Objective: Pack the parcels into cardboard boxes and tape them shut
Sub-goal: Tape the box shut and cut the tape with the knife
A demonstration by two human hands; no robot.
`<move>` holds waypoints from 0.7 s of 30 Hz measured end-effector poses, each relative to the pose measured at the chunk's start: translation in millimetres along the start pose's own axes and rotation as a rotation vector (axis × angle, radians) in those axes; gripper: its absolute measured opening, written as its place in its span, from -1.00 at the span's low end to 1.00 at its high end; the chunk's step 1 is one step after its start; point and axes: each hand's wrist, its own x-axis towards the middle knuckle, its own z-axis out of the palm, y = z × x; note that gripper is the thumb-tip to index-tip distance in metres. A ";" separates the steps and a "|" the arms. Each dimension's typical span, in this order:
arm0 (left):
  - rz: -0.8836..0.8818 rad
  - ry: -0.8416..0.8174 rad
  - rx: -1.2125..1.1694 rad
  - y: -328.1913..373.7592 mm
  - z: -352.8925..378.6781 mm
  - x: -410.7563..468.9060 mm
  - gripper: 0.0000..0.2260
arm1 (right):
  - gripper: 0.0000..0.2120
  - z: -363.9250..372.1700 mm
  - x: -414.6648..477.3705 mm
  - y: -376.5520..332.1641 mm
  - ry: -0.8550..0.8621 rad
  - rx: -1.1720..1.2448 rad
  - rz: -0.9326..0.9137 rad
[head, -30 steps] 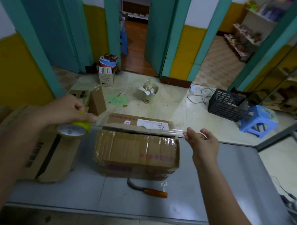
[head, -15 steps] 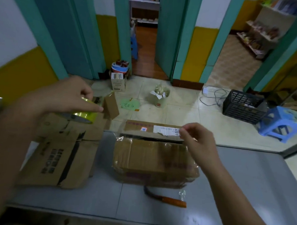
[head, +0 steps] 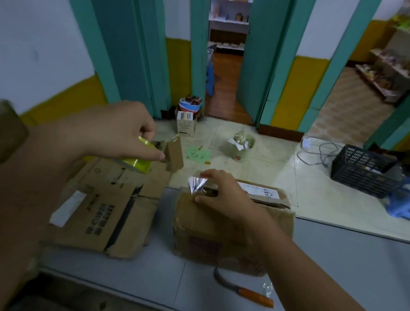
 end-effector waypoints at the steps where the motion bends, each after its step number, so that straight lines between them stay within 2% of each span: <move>1: -0.004 0.019 -0.001 -1.2 -0.2 -2.5 -0.52 | -0.44 5.4 -0.4 7.2 0.004 0.007 0.011; 7: -0.002 0.086 -0.047 -2.6 -13.9 -18.9 -0.52 | -0.46 24.1 -6.6 34.0 0.090 0.028 0.002; 14: 0.010 0.081 -0.013 9.6 -18.4 -24.3 -0.55 | -0.56 11.0 -15.9 33.9 0.038 0.244 0.064; 17: 0.010 0.095 -0.021 7.7 -17.7 -26.6 -0.54 | -0.82 2.8 -22.4 31.4 0.005 0.417 0.022; 18: 0.008 0.100 -0.026 7.3 -16.7 -27.6 -0.54 | -0.84 0.8 -21.1 32.7 0.018 0.433 0.018; 21: 0.006 0.095 -0.049 9.0 -10.7 -30.0 -0.53 | -0.83 0.7 -10.8 43.4 0.028 0.218 0.023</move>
